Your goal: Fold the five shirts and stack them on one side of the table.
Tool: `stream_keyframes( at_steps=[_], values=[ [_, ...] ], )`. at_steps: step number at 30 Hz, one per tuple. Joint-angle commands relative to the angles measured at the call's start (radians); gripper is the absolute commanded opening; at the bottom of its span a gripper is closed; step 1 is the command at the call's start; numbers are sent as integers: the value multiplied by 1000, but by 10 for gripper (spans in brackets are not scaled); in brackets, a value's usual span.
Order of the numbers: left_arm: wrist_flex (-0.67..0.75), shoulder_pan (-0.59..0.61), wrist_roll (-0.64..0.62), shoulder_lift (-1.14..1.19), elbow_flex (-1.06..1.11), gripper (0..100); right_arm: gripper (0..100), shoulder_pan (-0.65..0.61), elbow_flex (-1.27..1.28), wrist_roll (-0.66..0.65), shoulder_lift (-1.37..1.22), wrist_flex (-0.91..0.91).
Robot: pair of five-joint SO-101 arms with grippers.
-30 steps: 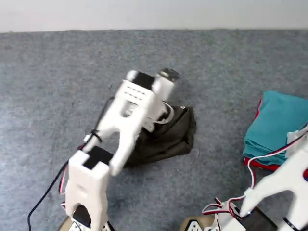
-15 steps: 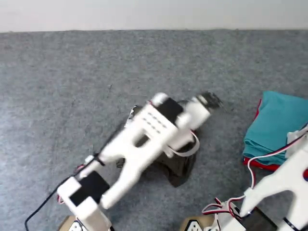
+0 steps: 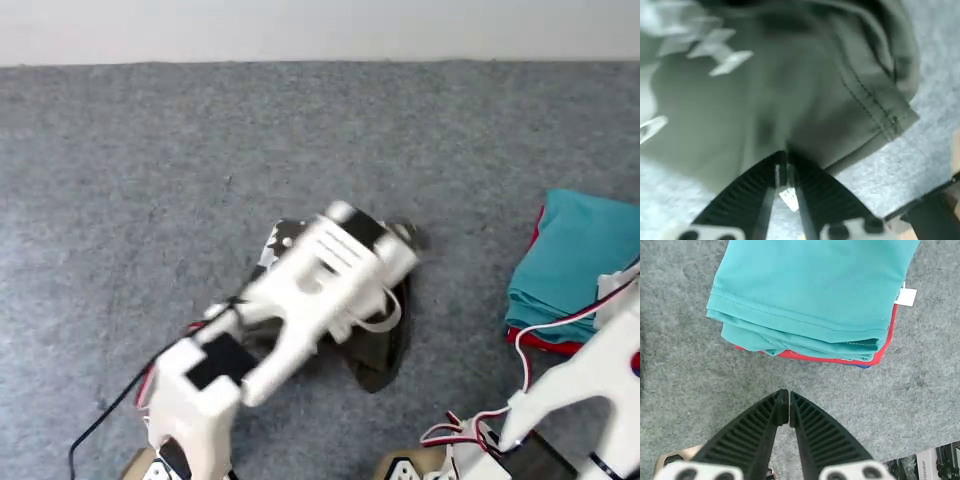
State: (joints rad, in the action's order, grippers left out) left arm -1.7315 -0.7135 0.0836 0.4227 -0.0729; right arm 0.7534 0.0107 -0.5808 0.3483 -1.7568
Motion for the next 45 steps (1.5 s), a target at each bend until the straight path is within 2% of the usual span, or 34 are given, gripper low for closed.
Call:
stream_keyframes(
  at_steps=[1,4,8,16,21,24,28,34,38,45],
  values=[
    [-21,-129,3,21,-7,14,12,8,-3,-6,38,-38],
    [-20,-181,3,3,-47,14,12,8,-3,-6,38,-38],
    [-21,-147,2,-29,-87,14,12,7,-3,-8,38,-38],
    [-21,66,-12,-256,-87,14,12,-45,-5,-6,38,-39],
    [-21,203,-41,-454,-82,14,12,-188,-5,-2,38,-39],
    [14,327,-40,-474,-82,14,12,-292,-5,3,30,-39],
    [104,436,-40,-407,-88,14,12,-455,-3,66,25,-38],
    [267,442,-44,-249,-88,14,12,-662,34,81,25,-30],
    [325,445,-44,-132,-107,14,12,-700,89,140,27,-30],
    [327,459,-40,115,-266,14,12,-696,172,149,36,-33]
  ],
)
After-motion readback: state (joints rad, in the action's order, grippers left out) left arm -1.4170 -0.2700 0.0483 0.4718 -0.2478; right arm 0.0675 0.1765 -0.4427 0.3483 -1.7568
